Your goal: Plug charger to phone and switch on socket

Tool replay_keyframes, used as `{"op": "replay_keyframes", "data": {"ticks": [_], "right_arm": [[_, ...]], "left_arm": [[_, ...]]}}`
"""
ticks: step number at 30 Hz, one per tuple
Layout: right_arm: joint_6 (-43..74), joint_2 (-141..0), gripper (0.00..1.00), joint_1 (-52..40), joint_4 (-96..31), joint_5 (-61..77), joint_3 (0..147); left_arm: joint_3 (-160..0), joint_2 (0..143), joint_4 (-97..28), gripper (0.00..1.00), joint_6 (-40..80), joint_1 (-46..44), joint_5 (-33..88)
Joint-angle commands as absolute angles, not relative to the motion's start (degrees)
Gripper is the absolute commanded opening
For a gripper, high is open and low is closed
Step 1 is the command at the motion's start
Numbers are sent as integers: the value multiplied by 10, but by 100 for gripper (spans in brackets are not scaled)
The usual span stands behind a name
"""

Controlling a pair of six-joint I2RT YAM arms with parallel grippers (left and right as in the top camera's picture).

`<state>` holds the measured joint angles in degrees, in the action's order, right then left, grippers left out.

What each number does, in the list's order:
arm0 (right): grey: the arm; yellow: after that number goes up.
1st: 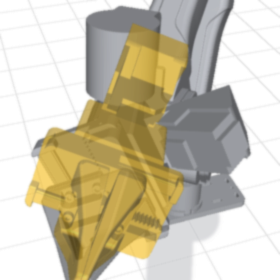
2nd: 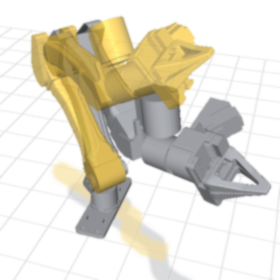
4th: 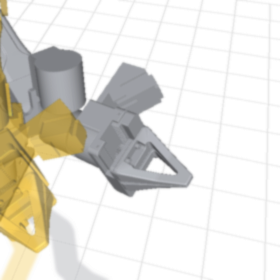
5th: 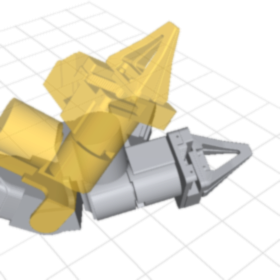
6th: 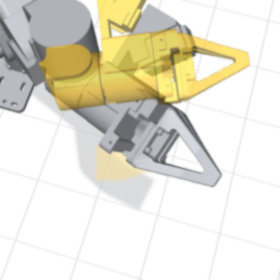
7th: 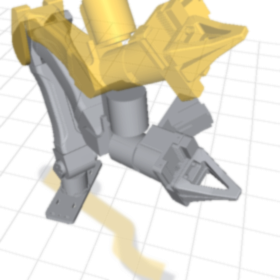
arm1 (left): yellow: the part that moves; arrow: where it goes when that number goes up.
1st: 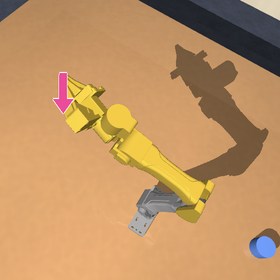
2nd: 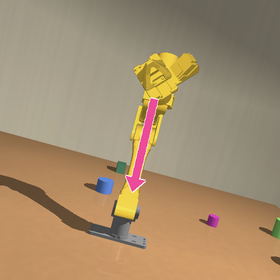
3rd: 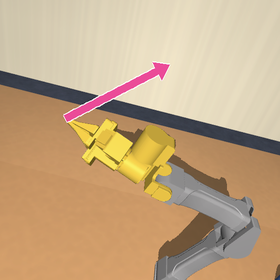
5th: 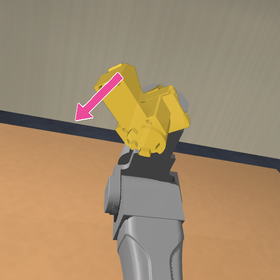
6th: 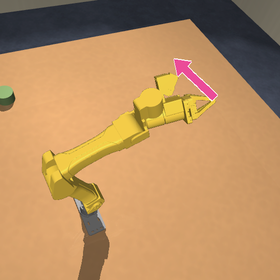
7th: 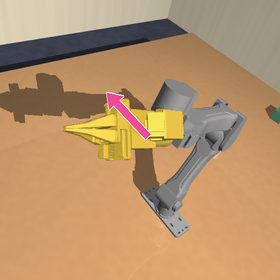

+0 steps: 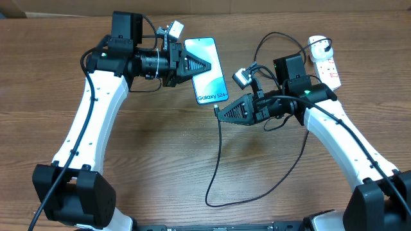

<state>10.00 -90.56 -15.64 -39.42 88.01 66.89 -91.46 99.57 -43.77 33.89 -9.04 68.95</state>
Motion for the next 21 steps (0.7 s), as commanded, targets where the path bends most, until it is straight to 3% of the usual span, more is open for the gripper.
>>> {"op": "replay_keyframes", "data": {"ticks": [1, 21], "right_arm": [[101, -895, 4, -158, -390, 899, 688], [105, -895, 4, -158, -389, 899, 688]], "left_arm": [[-915, 999, -435, 4, 321, -95, 719], [-915, 999, -435, 4, 321, -95, 718]]}}
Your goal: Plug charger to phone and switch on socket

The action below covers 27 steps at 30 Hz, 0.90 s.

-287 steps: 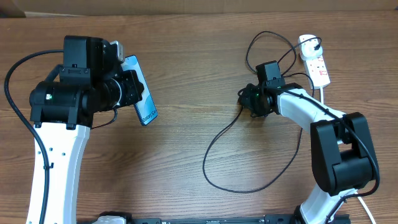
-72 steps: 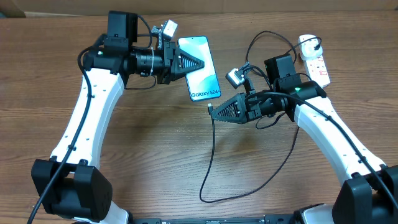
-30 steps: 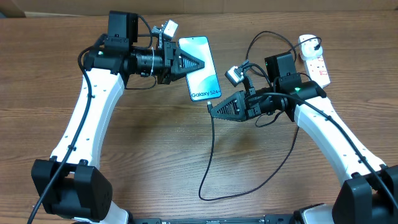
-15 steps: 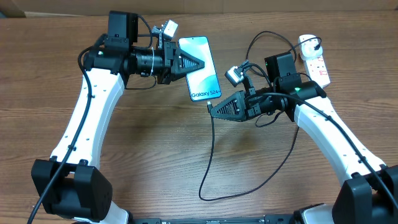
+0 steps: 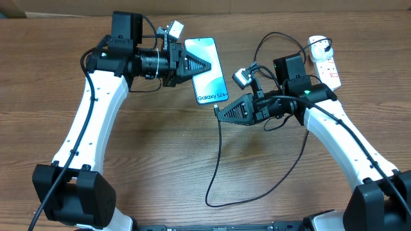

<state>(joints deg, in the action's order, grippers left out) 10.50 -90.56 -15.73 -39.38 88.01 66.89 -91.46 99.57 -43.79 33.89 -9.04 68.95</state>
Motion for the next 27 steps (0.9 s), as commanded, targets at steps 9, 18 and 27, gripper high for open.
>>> {"op": "replay_keyframes", "data": {"ticks": [9, 18, 27], "right_arm": [[115, -895, 4, -158, -388, 899, 688], [121, -895, 4, -158, -386, 897, 688], [123, -895, 4, -158, -379, 897, 688]], "left_arm": [[-915, 999, -434, 4, 321, -95, 718], [-915, 999, -434, 4, 321, -95, 718], [-915, 999, -435, 4, 321, -95, 718]]}}
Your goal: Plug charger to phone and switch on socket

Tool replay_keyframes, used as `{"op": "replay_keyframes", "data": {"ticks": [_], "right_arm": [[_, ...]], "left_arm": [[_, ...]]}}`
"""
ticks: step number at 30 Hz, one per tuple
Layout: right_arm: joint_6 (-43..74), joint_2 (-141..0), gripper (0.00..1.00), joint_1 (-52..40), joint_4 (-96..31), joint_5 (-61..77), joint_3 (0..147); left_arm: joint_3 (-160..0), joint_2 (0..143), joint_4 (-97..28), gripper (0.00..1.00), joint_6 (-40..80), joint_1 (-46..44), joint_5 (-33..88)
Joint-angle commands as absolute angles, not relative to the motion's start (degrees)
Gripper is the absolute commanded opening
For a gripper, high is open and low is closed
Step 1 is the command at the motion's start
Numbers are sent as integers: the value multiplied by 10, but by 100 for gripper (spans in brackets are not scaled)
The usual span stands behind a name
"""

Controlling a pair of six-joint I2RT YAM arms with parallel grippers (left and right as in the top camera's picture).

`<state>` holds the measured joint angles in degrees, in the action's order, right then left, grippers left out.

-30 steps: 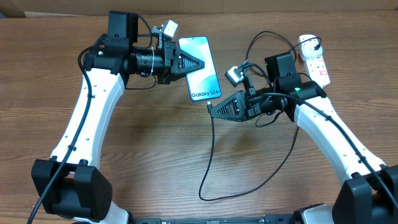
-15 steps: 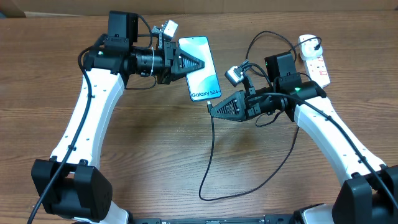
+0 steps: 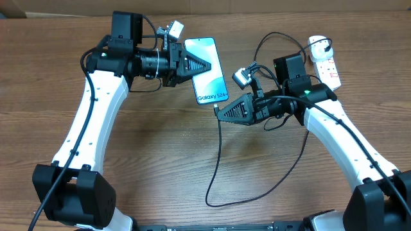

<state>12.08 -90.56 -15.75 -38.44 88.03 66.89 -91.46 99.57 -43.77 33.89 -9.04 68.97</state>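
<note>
The phone [image 3: 209, 80] lies face up on the table, screen lit and reading "Galaxy S24". My left gripper [image 3: 209, 66] reaches in from the left, its fingers closed to a point over the phone's left half. Whether it presses on the screen cannot be told. My right gripper [image 3: 218, 111] sits just below the phone's bottom edge, shut on the end of the black charger cable [image 3: 217, 160]. That end leads up to the phone's bottom edge; the plug itself is too small to make out. The white socket strip [image 3: 329, 66] lies at the far right.
The cable hangs down from the right gripper, loops near the table's front edge and runs back up under the right arm toward the socket strip. A white adapter [image 3: 317, 43] sits in the strip's far end. Both arms span the table's sides.
At both earlier moments the left gripper lay over the phone and the right gripper held the cable end at the phone's bottom edge. Nothing has visibly moved since.
</note>
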Motion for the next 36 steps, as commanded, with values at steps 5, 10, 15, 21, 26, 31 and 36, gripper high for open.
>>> {"op": "replay_keyframes", "data": {"ticks": [5, 10, 15, 21, 26, 31, 36], "right_arm": [[123, -895, 4, -158, -378, 897, 688], [123, -895, 4, -167, -375, 897, 688], [123, -895, 4, -173, -365, 897, 688], [123, -895, 4, -172, -364, 896, 688], [123, -895, 4, -172, -364, 896, 688], [123, -895, 4, -170, -364, 897, 688], [125, -895, 4, -154, -364, 897, 688]], "left_arm": [[-915, 999, -435, 4, 322, -95, 718], [-915, 999, -435, 4, 322, -95, 719], [-915, 999, -435, 4, 323, -95, 721], [-915, 999, -435, 4, 323, -95, 731], [-915, 999, -435, 4, 321, -95, 731], [-915, 999, -435, 4, 321, -93, 731], [-915, 999, -435, 4, 319, -93, 731]]}}
